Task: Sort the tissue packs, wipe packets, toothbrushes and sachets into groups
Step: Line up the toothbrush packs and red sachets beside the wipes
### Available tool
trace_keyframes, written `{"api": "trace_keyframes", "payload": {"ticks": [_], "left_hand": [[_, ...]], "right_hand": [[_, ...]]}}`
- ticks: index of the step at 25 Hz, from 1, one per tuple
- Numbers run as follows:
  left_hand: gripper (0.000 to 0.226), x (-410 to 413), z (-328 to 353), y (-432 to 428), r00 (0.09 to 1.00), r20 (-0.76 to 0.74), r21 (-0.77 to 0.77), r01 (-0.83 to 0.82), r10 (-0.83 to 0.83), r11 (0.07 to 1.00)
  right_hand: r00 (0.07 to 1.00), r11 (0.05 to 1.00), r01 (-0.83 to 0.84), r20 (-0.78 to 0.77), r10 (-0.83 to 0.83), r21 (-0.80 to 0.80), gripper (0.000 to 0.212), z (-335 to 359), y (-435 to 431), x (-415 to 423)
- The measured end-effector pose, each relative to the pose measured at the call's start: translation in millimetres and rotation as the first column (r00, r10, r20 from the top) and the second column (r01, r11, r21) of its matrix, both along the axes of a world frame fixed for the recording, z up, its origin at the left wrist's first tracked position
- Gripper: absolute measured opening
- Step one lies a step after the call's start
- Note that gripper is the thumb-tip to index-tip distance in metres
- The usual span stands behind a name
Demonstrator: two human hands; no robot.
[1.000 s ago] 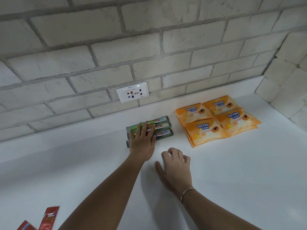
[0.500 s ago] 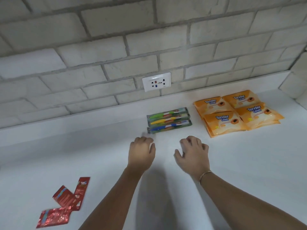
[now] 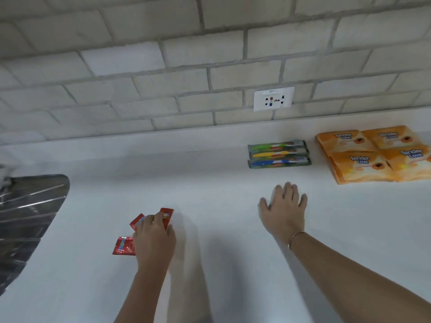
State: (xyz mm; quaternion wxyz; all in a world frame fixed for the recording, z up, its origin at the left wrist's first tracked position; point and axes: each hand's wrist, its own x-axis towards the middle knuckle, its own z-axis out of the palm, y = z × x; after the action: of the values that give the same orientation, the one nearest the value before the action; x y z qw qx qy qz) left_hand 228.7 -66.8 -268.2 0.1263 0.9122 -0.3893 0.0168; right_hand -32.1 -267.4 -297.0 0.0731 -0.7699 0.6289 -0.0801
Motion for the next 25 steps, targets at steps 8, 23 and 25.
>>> {"api": "trace_keyframes", "payload": {"ticks": [8,23,25], "left_hand": [[0.017,15,15,-15,0.991,0.107,0.304,0.038,-0.074,0.952],[0.023,23,18,-47,0.994,-0.083,-0.219,0.046,-0.065,0.975],[0.013,8,2,-46,0.979,-0.004,-0.154,0.203,-0.206,0.967]], "right_hand": [[1.0,1.0,0.002,-0.021,-0.003,-0.023,0.064,1,5,8],[1.0,0.999,0.016,0.004,-0.016,-0.029,0.06,1,5,9],[1.0,1.0,0.013,0.002,-0.013,-0.016,0.06,1,5,10]]}}
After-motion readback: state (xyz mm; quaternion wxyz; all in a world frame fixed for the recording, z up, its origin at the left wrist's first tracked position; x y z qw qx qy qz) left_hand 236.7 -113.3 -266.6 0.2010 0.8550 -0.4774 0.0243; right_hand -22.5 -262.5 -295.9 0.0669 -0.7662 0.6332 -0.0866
